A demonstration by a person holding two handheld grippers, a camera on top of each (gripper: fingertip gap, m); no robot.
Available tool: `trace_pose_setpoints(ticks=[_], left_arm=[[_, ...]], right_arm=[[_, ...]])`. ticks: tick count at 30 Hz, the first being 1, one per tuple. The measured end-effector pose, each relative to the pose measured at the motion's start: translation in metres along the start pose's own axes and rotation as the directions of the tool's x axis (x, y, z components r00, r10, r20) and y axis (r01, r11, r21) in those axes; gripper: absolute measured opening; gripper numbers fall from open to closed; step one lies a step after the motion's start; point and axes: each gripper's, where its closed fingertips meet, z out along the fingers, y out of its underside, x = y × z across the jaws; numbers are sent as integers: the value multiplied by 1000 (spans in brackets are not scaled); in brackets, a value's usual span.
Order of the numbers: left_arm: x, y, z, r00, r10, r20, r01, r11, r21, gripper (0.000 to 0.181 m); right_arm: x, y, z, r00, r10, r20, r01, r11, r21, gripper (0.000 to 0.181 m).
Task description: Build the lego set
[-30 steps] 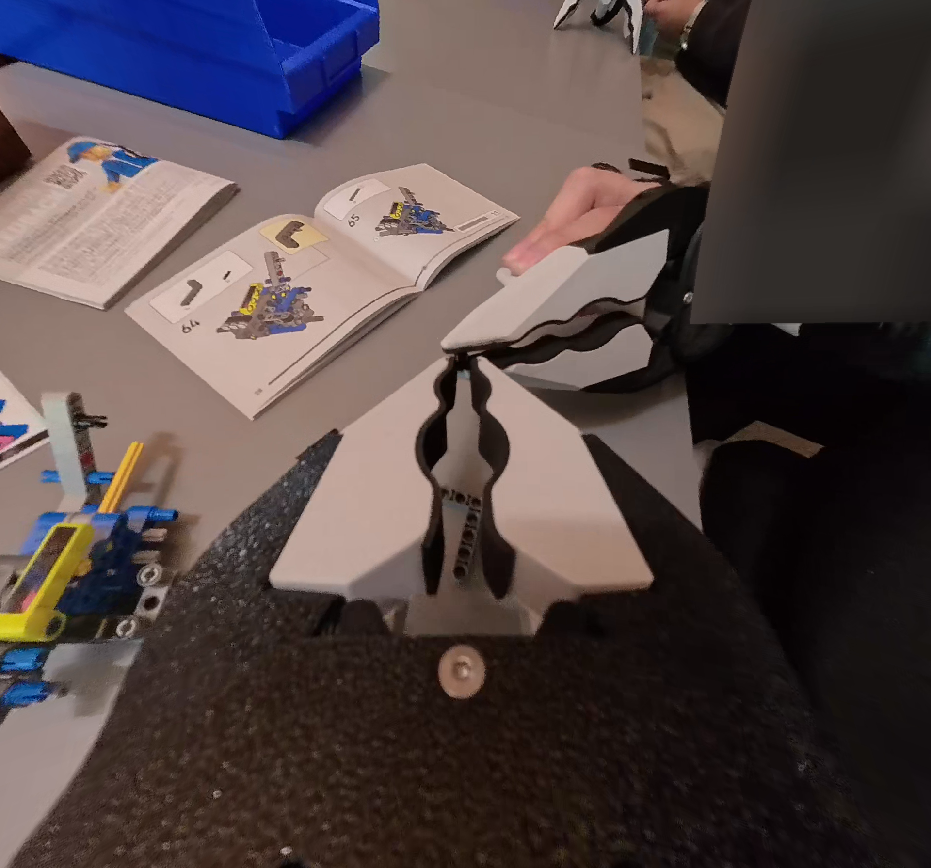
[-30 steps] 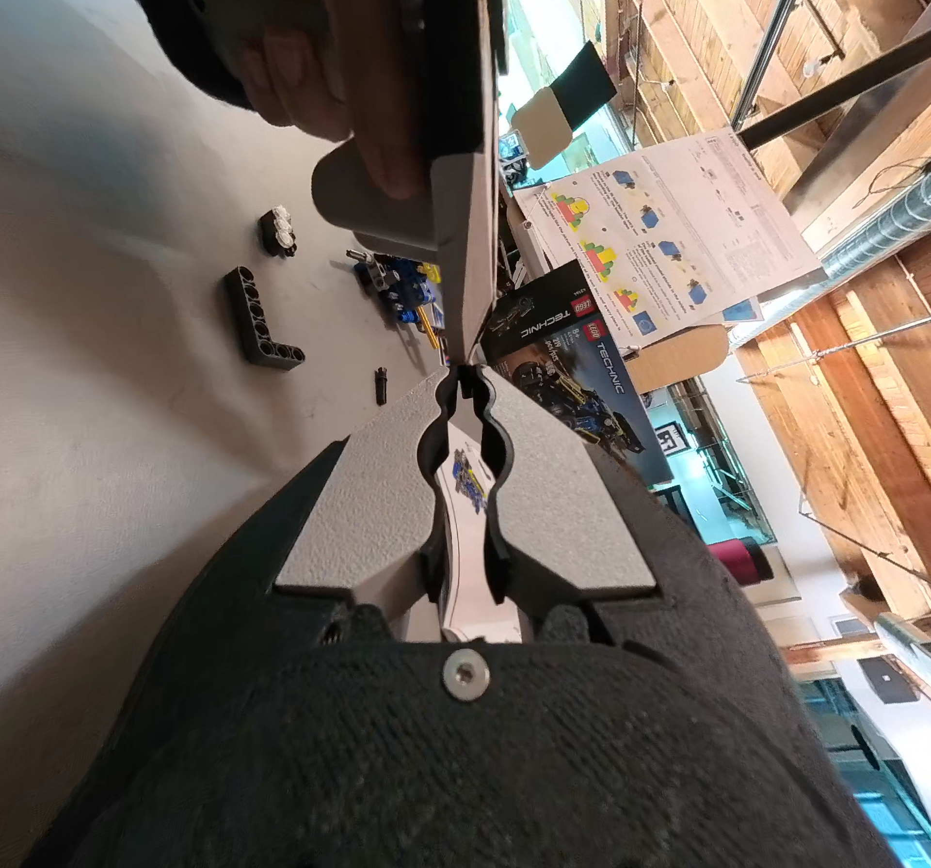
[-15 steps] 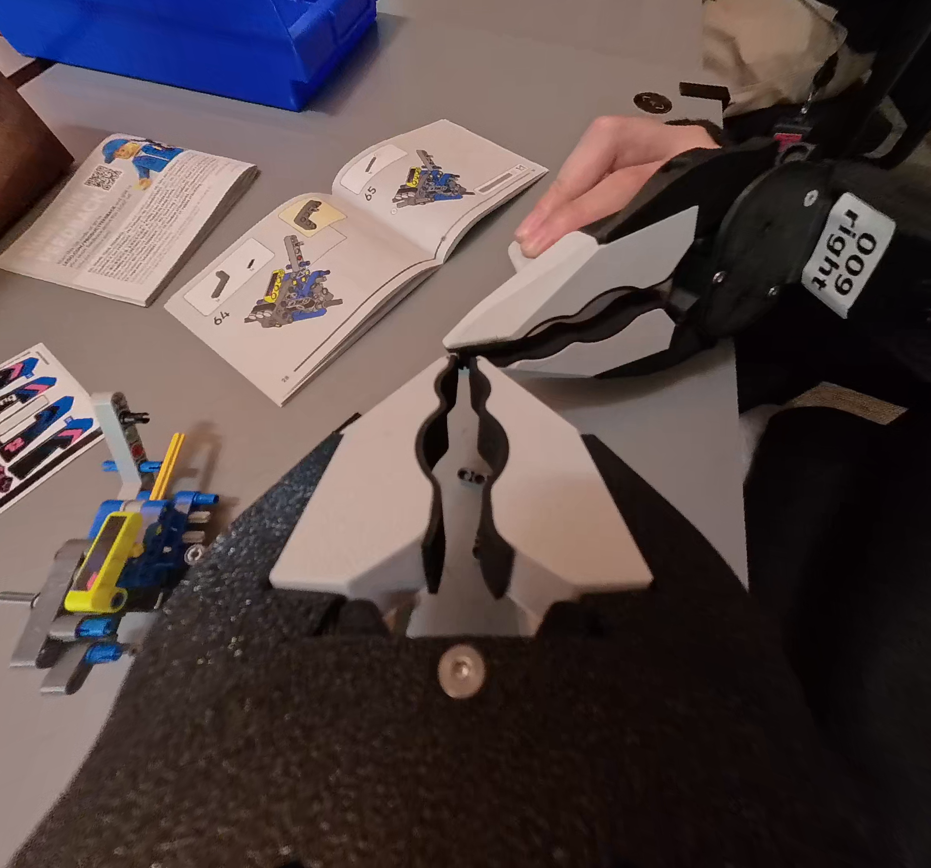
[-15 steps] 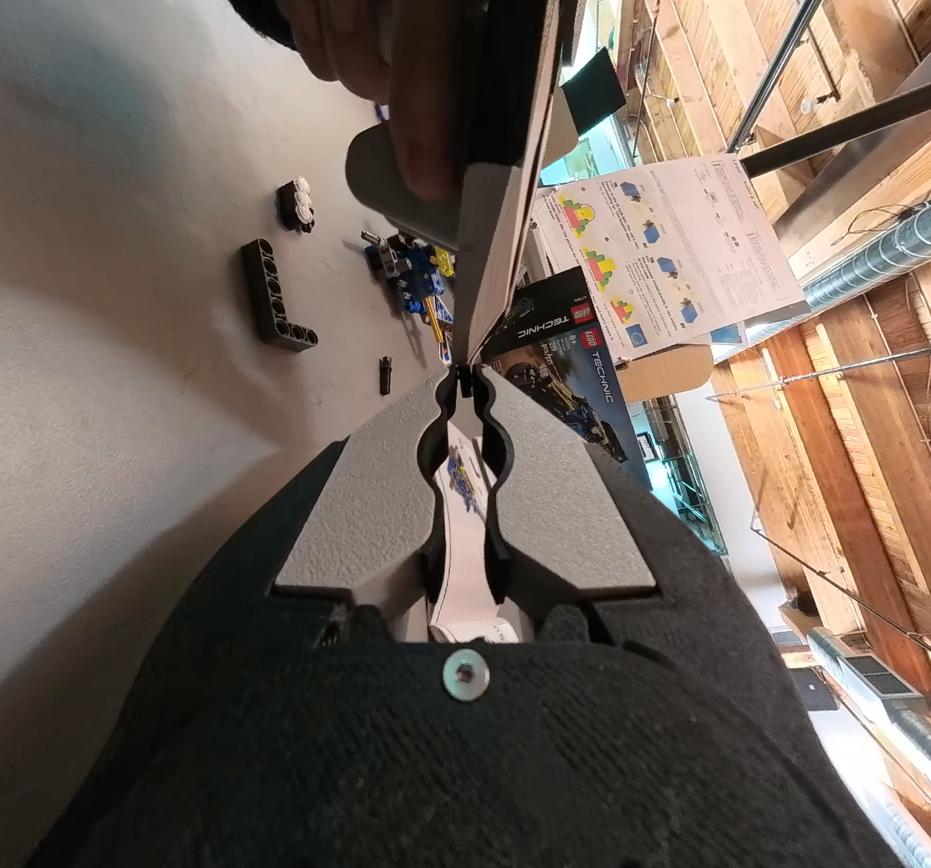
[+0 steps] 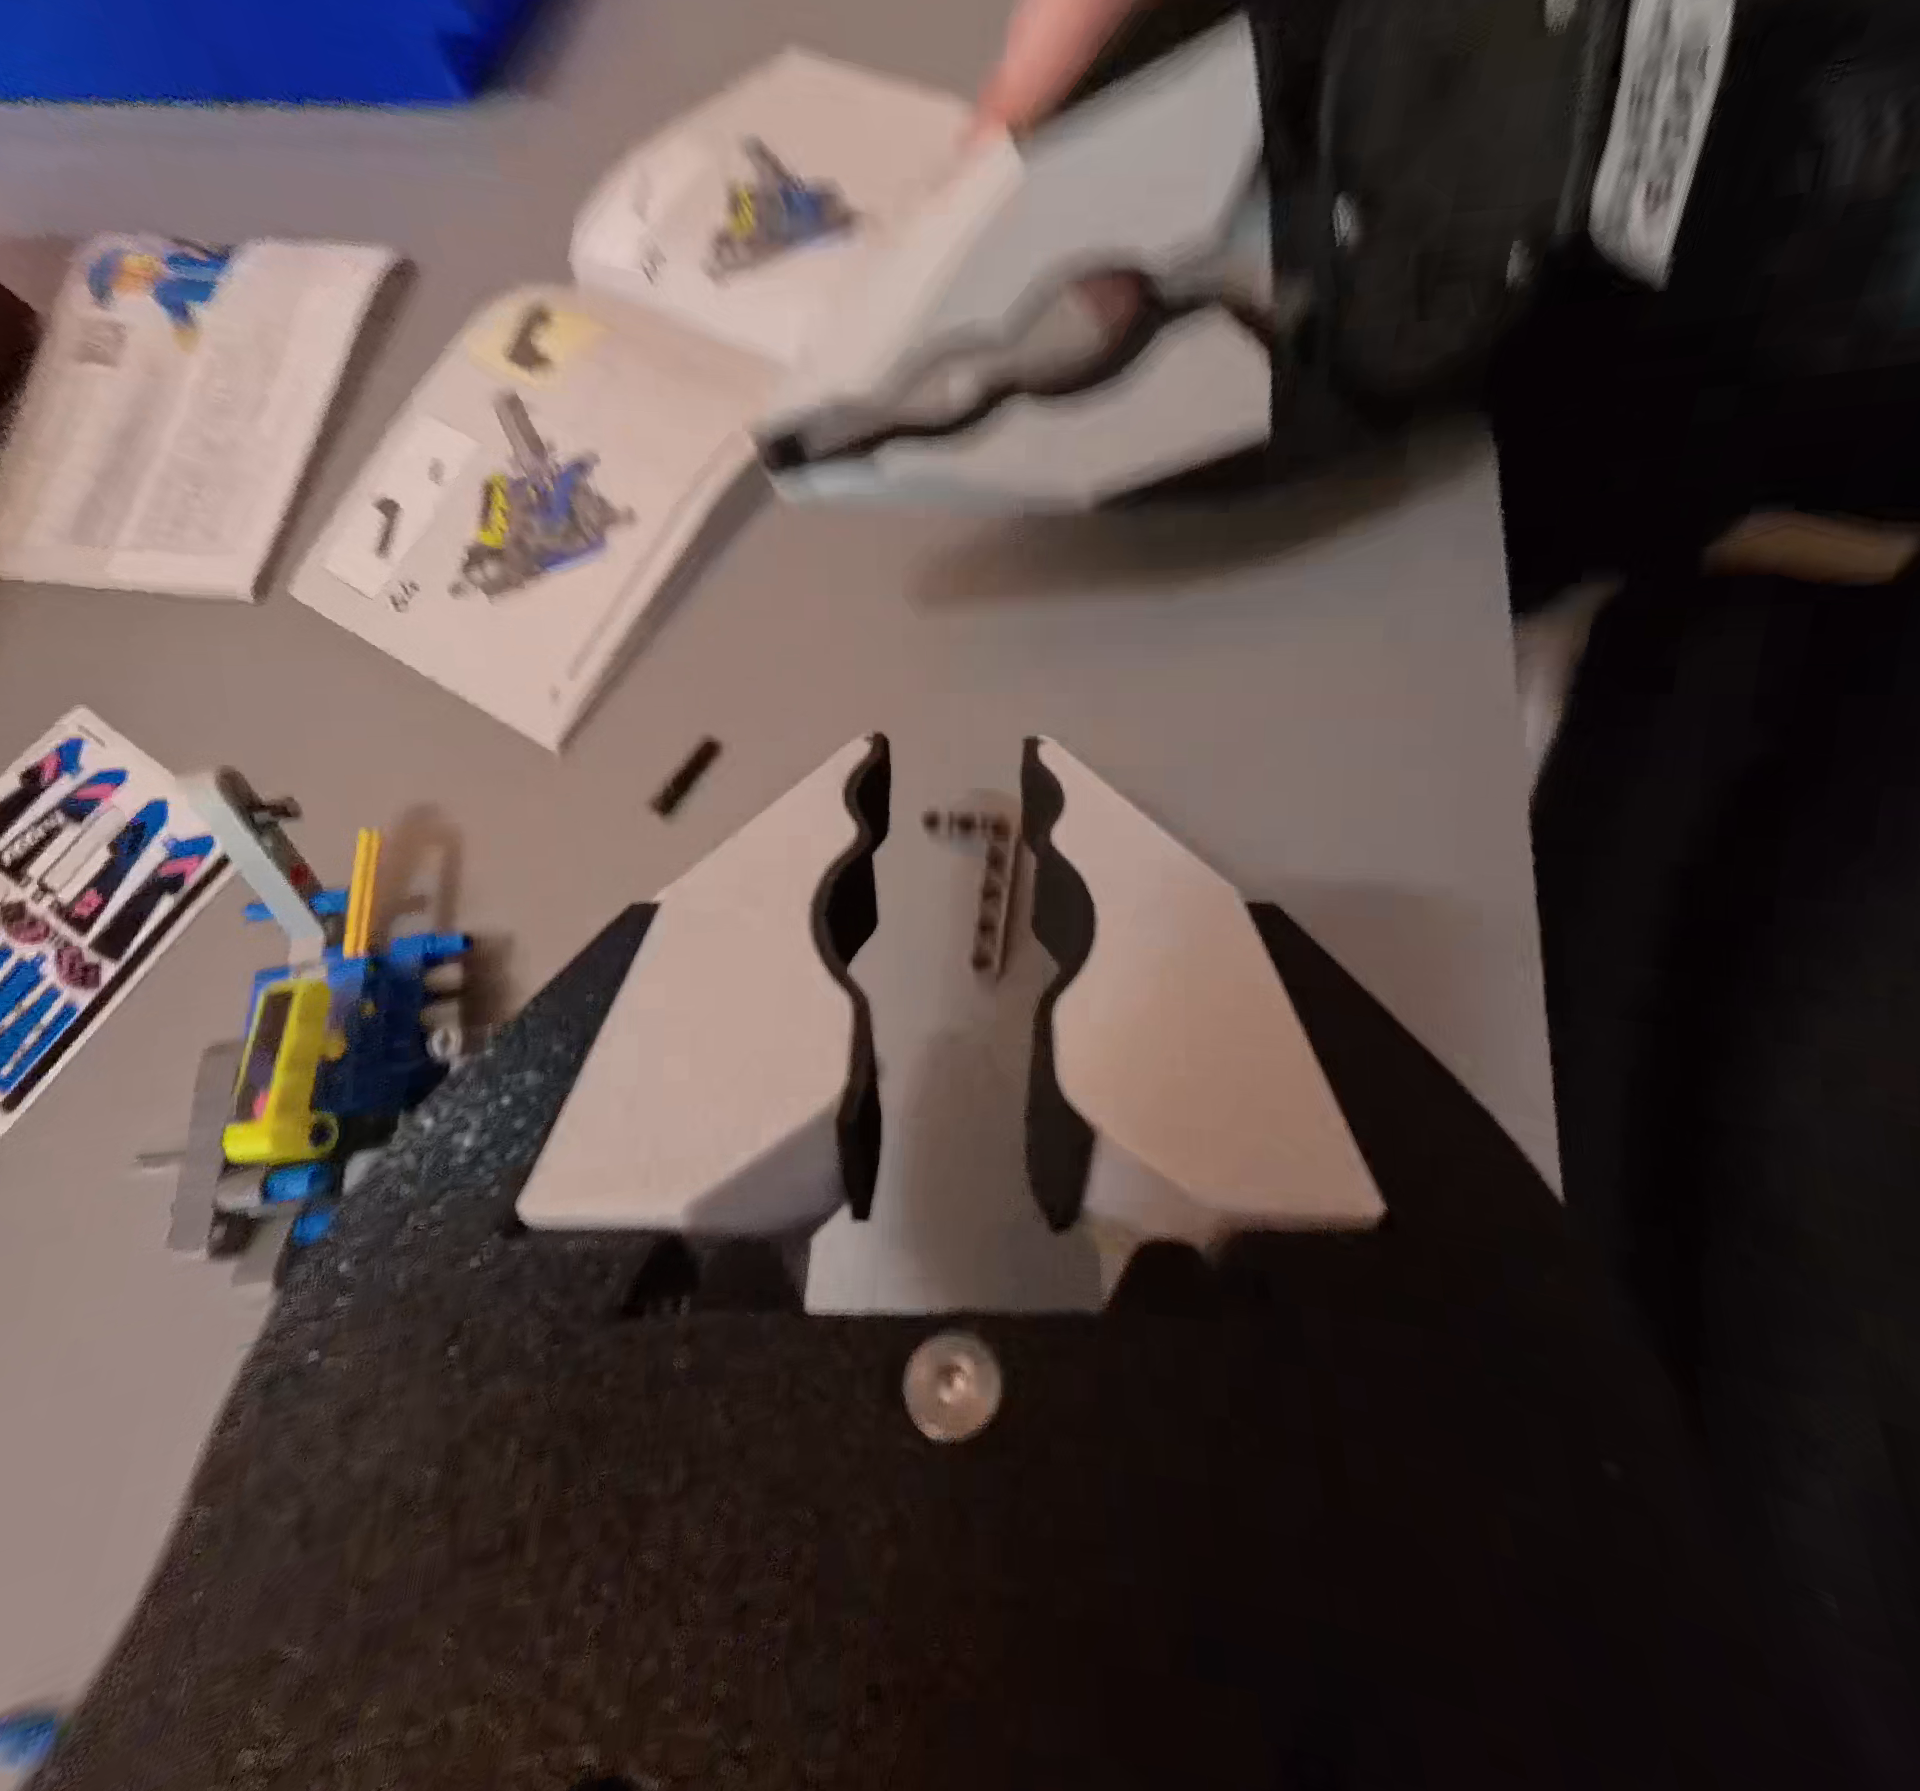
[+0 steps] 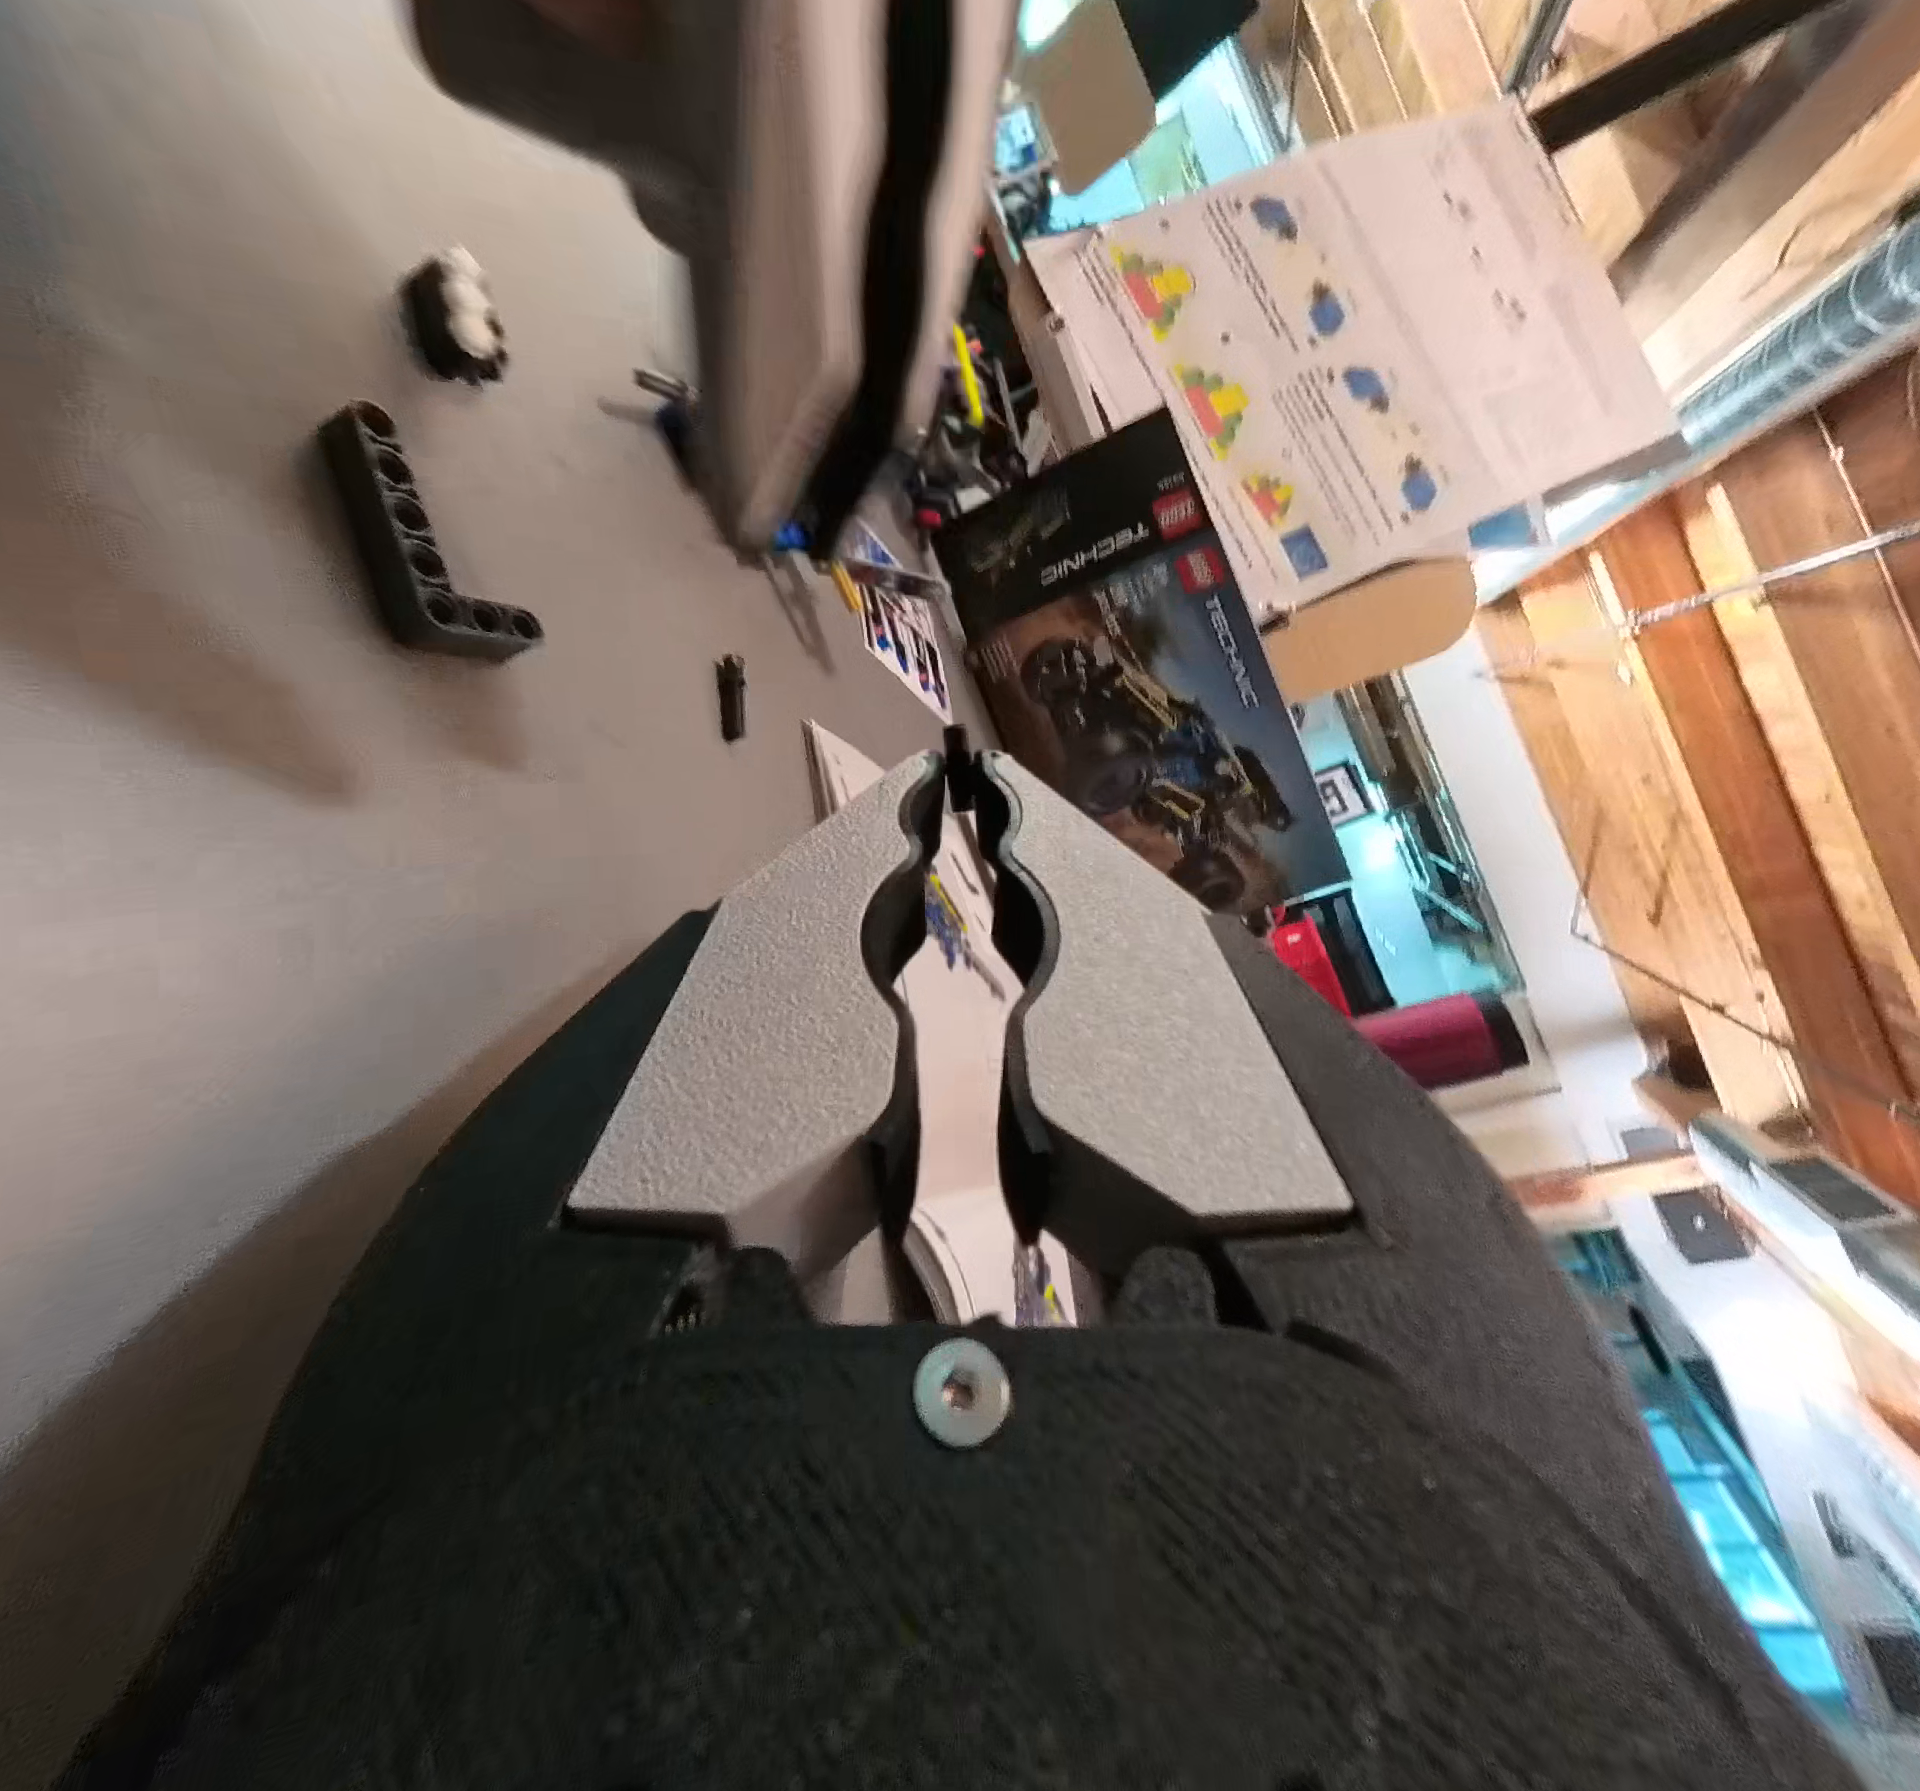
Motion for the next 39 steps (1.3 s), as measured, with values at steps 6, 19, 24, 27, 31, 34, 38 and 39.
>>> trace_pose_setpoints(ticks=[6, 19, 24, 27, 31, 34, 38, 39], left_arm=[[11, 45, 6, 989, 133, 69, -112, 963, -247, 14], [68, 18, 23, 983, -158, -97, 148, 983, -106, 21], [28, 12, 12, 997, 54, 63, -52, 998, -45, 22], [12, 22, 9, 941, 335, 57, -324, 935, -143, 33], [26, 28, 24, 913, 393, -109, -407, 895, -181, 37], [31, 28, 36, 943, 305, -132, -327, 924, -198, 20], [10, 26, 43, 989, 144, 24, -135, 968, -211, 9], [8, 27, 44, 994, 106, 37, -97, 975, -201, 9]], right_arm=[[3, 7, 3, 1000, 12, -21, -13, 999, -42, 3], [3, 13, 5, 1000, 27, -16, -28, 997, -68, 4], [5, 16, 5, 999, 49, -19, -51, 996, -74, 4], [4, 16, 5, 998, 56, -17, -57, 996, -72, 4], [4, 16, 6, 998, 58, -12, -58, 996, -71, 4], [4, 18, 6, 998, 54, -14, -55, 995, -83, 4], [5, 20, 6, 997, 76, -16, -77, 993, -94, 4], [6, 20, 6, 996, 86, -16, -87, 992, -91, 4]])
